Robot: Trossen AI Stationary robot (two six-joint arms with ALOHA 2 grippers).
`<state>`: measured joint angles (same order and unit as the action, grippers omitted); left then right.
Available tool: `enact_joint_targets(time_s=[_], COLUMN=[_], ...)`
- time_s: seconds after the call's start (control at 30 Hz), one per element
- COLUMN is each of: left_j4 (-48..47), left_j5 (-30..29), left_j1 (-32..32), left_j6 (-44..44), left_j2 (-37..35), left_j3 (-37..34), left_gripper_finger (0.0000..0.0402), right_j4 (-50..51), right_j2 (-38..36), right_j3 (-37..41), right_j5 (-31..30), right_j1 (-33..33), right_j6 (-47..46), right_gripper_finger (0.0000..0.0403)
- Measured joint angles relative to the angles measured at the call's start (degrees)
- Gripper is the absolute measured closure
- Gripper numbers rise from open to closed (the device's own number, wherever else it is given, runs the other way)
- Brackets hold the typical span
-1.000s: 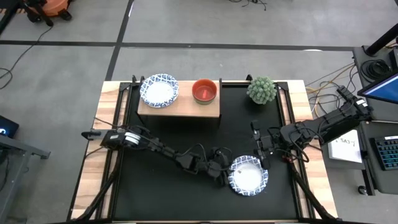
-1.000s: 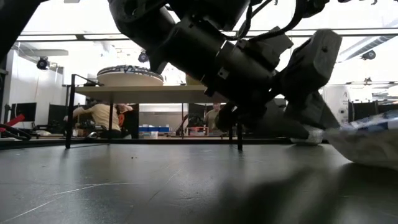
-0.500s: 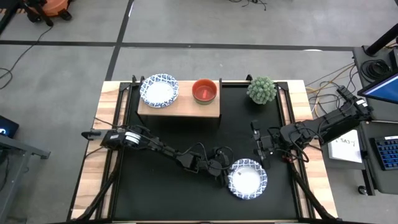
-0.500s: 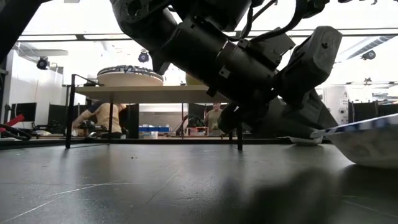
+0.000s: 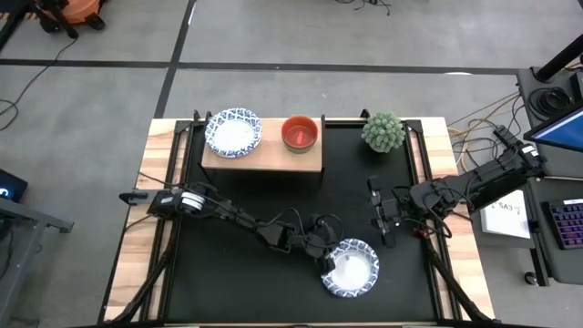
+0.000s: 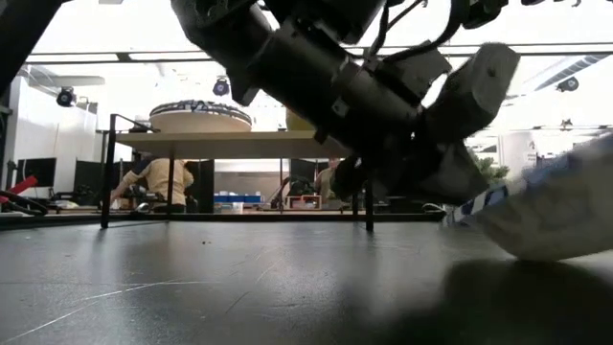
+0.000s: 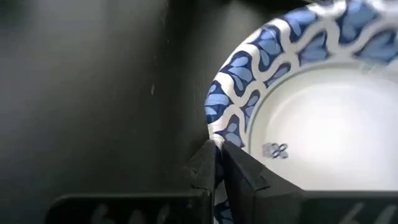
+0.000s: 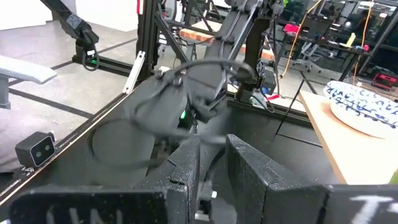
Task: Place and stack bowls onto a shelf
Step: Stack the white bowl on top of the other white bowl on the shelf
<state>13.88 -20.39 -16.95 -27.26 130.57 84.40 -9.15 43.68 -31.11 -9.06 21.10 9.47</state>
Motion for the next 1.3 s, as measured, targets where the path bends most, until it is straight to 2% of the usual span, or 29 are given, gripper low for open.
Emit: enact_joint_targets(time_s=[0.2,0.4,0.5,0.63,0.9,1.0,1.13,1.3], left_j4=[-6.19,-23.34,-27.39,-27.56,-27.08,-26.34,-26.53,-26.35], left_j5=[-0.15,-0.19,-0.19,-0.01,0.2,1.58,1.91,1.88], left_j1=[0.09,0.33,0.47,0.46,0.48,0.51,0.52,0.51], left_j6=[2.48,3.53,1.43,1.96,2.73,2.21,1.12,2.12], left_j2=[-3.86,-8.24,-8.57,-8.62,-8.38,-7.25,-6.08,-6.13], left_j3=[-0.03,-0.06,-0.06,-0.06,-0.08,-0.08,-0.13,-0.13], left_gripper_finger=[0.04,0.0401,0.0396,0.0357,0.0241,0.0222,0.0246,0.0344], right_j4=[1.18,1.28,1.29,1.25,1.34,1.36,1.5,1.6], right_j2=[0.04,0.04,0.04,0.03,0.03,0.02,0.02,0.02], right_j3=[0.08,0.08,0.08,0.08,0.08,0.08,0.08,0.08], right_j5=[-0.03,-0.08,-0.08,-0.06,-0.06,-0.06,-0.06,-0.06], right_j1=[-0.02,-0.02,-0.02,-0.02,-0.02,-0.02,-0.02,-0.02], right_j6=[-0.23,-0.55,-0.53,-0.62,-0.89,-0.86,-0.87,-0.87], right_gripper_finger=[0.0335,0.0335,0.0335,0.0335,0.0335,0.0335,0.0335,0.0335])
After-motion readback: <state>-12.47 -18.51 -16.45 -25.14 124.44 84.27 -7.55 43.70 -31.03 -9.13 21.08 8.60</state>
